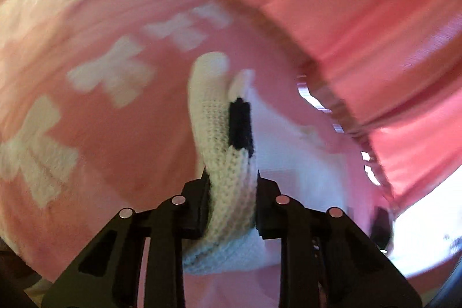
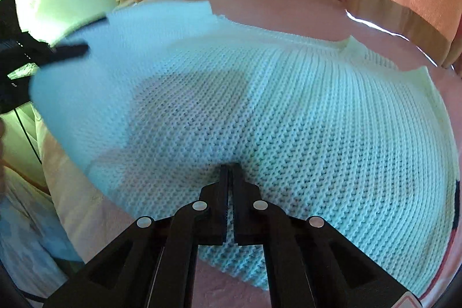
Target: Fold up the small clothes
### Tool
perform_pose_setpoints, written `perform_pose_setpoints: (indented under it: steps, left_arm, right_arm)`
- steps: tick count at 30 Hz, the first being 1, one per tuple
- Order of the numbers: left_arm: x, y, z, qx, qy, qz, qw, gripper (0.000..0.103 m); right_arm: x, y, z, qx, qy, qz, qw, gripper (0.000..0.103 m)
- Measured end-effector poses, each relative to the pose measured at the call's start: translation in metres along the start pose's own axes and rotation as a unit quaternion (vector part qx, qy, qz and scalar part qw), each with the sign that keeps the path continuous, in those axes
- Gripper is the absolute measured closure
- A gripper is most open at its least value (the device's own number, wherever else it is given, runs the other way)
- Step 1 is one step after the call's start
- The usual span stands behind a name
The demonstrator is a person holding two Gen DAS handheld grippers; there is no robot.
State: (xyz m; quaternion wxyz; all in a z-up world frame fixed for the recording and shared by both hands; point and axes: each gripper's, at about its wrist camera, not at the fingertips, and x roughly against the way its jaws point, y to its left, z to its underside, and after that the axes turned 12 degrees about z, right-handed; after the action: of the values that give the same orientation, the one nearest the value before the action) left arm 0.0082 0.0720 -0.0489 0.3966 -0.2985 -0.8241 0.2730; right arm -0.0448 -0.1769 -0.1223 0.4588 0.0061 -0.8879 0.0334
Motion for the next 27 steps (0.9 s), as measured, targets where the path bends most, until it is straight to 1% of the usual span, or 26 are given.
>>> perform_pose_setpoints:
  steps: [4, 6, 8, 10, 12, 13, 15, 16, 17, 19, 20, 22, 23, 24, 25, 26, 27]
  left_arm:
    - [0.0, -0.052, 0.001, -0.043, -0.001, 0.055, 0.9976, 0.08]
    - [-0.008, -0.081, 0.003, -0.074, 0.004, 0.07, 0.9948, 0.08]
    - [-0.02, -0.105, 0.007, -0.091, 0.013, 0.083, 0.9923, 0.08]
    - [-0.037, -0.129, 0.012, -0.11, 0.026, 0.088, 0.9897, 0.08]
    - [-0.059, -0.155, 0.018, -0.138, 0.041, 0.083, 0.9861, 0.08]
    - [-0.068, -0.163, 0.022, -0.144, 0.047, 0.082, 0.985, 0.08]
    - [-0.087, -0.175, 0.033, -0.152, 0.065, 0.082, 0.9828, 0.079]
    - [-0.102, -0.18, 0.043, -0.16, 0.083, 0.079, 0.9804, 0.079]
    - [-0.116, -0.183, 0.052, -0.164, 0.096, 0.074, 0.9789, 0.074]
    - [-0.137, -0.18, 0.067, -0.158, 0.125, 0.082, 0.9761, 0.064]
    - [-0.148, -0.177, 0.076, -0.152, 0.146, 0.081, 0.9742, 0.059]
    - [-0.149, -0.175, 0.085, -0.163, 0.152, 0.066, 0.9727, 0.056]
    - [-0.142, -0.175, 0.087, -0.174, 0.143, 0.057, 0.9726, 0.045]
    - [-0.134, -0.174, 0.088, -0.181, 0.131, 0.055, 0.9731, 0.034]
    - [-0.118, -0.172, 0.085, -0.191, 0.106, 0.058, 0.9741, 0.03]
    - [-0.107, -0.17, 0.081, -0.198, 0.089, 0.057, 0.9745, 0.023]
    - [-0.091, -0.166, 0.075, -0.209, 0.063, 0.05, 0.9746, 0.022]
  right_arm:
    - [0.004, -0.009, 0.003, -0.01, 0.0, -0.014, 1.0, 0.103]
    - [0.005, -0.016, 0.006, -0.012, -0.002, -0.02, 1.0, 0.103]
    - [0.01, -0.027, 0.009, -0.021, -0.005, -0.031, 0.999, 0.103]
    - [0.021, -0.038, 0.012, -0.032, -0.003, -0.038, 0.999, 0.103]
    - [0.044, -0.058, 0.018, -0.039, -0.01, -0.021, 0.999, 0.096]
    - [0.054, -0.069, 0.02, -0.043, -0.013, -0.009, 0.999, 0.095]
    - [0.071, -0.098, 0.027, -0.064, -0.011, 0.009, 0.998, 0.093]
    - [0.08, -0.122, 0.033, -0.087, -0.008, 0.023, 0.996, 0.09]
    - [0.084, -0.141, 0.038, -0.105, -0.006, 0.034, 0.994, 0.087]
    - [0.091, -0.184, 0.047, -0.156, 0.001, 0.062, 0.986, 0.079]
    - [0.092, -0.199, 0.051, -0.178, 0.004, 0.064, 0.982, 0.076]
    - [0.097, -0.231, 0.058, -0.231, 0.001, 0.05, 0.972, 0.074]
    - [0.099, -0.238, 0.059, -0.248, -0.001, 0.037, 0.968, 0.071]
    - [0.1, -0.244, 0.06, -0.259, -0.003, 0.023, 0.966, 0.063]
    - [0.103, -0.245, 0.058, -0.266, -0.005, 0.007, 0.964, 0.057]
    - [0.104, -0.245, 0.055, -0.268, -0.007, -0.01, 0.963, 0.048]
    - [0.105, -0.242, 0.051, -0.265, -0.011, -0.038, 0.964, 0.044]
